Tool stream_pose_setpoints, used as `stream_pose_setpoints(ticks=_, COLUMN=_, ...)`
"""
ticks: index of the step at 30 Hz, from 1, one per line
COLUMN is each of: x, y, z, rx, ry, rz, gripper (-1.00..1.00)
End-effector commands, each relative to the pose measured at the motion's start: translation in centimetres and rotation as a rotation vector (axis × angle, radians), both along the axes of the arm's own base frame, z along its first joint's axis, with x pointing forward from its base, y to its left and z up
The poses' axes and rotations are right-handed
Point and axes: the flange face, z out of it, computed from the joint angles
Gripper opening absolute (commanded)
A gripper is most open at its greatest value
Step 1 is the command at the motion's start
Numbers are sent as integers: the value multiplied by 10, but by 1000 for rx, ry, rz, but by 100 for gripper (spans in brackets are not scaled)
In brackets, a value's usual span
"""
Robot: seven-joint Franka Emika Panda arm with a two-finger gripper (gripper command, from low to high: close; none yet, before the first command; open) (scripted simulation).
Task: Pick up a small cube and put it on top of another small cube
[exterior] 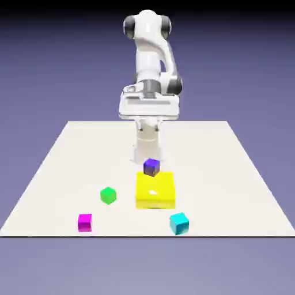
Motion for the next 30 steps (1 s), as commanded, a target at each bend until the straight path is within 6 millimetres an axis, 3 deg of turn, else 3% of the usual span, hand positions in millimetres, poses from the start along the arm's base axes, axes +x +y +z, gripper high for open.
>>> stream_pose_setpoints(ticks=1, x=10, y=4, z=-3, rx=-6, ry=40, rz=9, gripper=0)
stream_pose_setpoints(ticks=8, x=78, y=32, z=-33, rx=-54, ry=316, rz=69, gripper=0)
stream_pose_setpoints(ticks=16, x=141, y=67, z=-87, rx=-113, ry=629, rz=130, gripper=0)
stream_pose_setpoints(ticks=23, x=180, y=97, z=-147, rx=-169, ry=899, rz=174, gripper=0)
stream_pose_setpoints(ticks=30, x=203, y=124, z=-214, rx=-226, ry=1167, rz=207, gripper=0)
